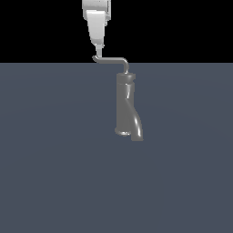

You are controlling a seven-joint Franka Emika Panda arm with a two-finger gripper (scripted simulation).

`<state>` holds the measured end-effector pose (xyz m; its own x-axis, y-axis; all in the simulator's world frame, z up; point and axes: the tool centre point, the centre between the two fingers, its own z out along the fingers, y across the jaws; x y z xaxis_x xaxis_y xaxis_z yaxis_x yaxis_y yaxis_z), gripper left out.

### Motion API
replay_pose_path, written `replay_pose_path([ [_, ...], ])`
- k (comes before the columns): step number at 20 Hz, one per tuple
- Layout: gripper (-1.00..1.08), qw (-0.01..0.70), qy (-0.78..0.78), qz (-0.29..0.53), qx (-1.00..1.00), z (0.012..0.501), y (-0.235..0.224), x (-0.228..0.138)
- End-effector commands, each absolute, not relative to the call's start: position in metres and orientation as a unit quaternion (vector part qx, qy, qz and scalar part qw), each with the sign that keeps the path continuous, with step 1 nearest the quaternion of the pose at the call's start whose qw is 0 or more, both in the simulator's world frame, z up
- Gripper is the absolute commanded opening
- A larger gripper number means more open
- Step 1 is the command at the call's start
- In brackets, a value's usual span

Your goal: Turn on the faucet by rotating a designated handle.

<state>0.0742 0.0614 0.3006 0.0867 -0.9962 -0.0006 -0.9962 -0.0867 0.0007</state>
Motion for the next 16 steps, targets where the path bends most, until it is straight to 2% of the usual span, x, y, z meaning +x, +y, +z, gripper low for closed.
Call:
replay_pose_path([
  [1,-1.00,0.000,-0.676,0.000,0.737,0.301,0.061,0.075],
  [16,-1.00,0.000,-0.676,0.000,0.737,0.300,0.061,0.038],
])
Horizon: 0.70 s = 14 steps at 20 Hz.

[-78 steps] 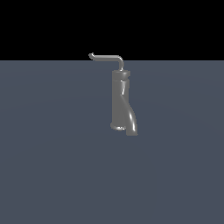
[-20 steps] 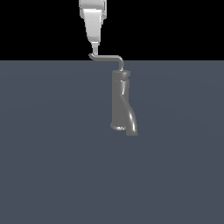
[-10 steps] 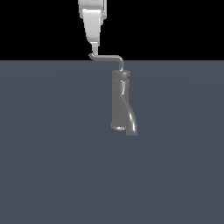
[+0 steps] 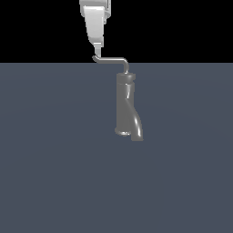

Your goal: Turn on the faucet by rotating a designated handle.

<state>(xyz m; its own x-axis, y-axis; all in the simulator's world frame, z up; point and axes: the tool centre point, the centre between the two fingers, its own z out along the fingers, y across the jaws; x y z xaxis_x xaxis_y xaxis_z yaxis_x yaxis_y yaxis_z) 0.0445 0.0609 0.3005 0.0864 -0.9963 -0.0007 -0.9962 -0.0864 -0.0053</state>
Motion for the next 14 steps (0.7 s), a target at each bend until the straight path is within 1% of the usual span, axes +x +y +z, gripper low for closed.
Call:
replay_pose_path([
  [1,-1.00,0.000,0.676,0.000,-0.737,0.300,0.061,0.035],
  [14,-1.00,0.000,0.676,0.000,-0.737,0.301,0.059,-0.001],
])
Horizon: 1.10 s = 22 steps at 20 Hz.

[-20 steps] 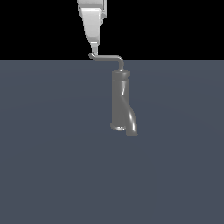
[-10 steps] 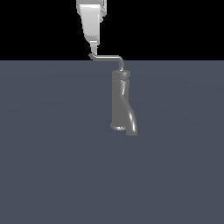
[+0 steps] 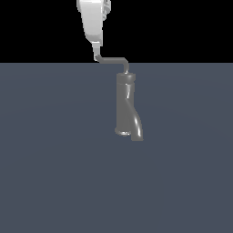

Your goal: Turn on the faucet by rotating a designated handle.

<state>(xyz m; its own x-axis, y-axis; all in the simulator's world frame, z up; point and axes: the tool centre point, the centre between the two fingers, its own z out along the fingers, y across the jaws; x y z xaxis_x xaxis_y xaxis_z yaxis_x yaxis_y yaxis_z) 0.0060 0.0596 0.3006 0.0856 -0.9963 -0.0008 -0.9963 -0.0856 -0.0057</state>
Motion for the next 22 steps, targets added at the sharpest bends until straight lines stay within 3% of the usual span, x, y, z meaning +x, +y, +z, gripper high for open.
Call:
replay_pose_path([
  [1,-1.00,0.000,0.676,0.000,-0.737,0.301,0.059,-0.001],
  [22,-1.00,0.000,0.676,0.000,-0.737,0.301,0.006,-0.053],
])
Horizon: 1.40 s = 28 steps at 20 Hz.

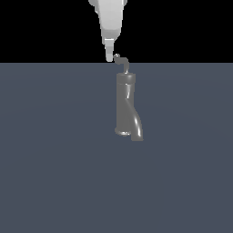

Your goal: Turn on the faucet by rotating a designated handle.

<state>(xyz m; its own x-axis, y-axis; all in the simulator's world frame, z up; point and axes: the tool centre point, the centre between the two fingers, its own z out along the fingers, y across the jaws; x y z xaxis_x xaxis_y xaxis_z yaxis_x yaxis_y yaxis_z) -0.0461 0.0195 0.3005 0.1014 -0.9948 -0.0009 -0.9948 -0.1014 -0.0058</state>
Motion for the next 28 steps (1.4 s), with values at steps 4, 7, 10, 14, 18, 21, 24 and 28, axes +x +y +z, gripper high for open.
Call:
replay_pose_path([
  [4,-1.00,0.001,0.672,-0.002,-0.741,0.301,0.006,-0.052],
  [7,-1.00,0.001,0.673,-0.001,-0.740,0.301,-0.014,-0.052],
  [10,-1.00,0.001,0.674,-0.001,-0.739,0.301,-0.034,-0.053],
  [14,-1.00,0.000,0.675,0.000,-0.737,0.301,-0.060,-0.054],
  [18,-1.00,0.000,0.676,0.000,-0.737,0.301,-0.079,-0.054],
  [21,-1.00,0.001,0.661,0.001,-0.751,0.301,-0.054,-0.048],
  [24,-1.00,0.001,0.663,0.001,-0.749,0.301,-0.063,-0.041],
  [28,-1.00,0.001,0.665,0.001,-0.747,0.301,-0.075,-0.033],
])
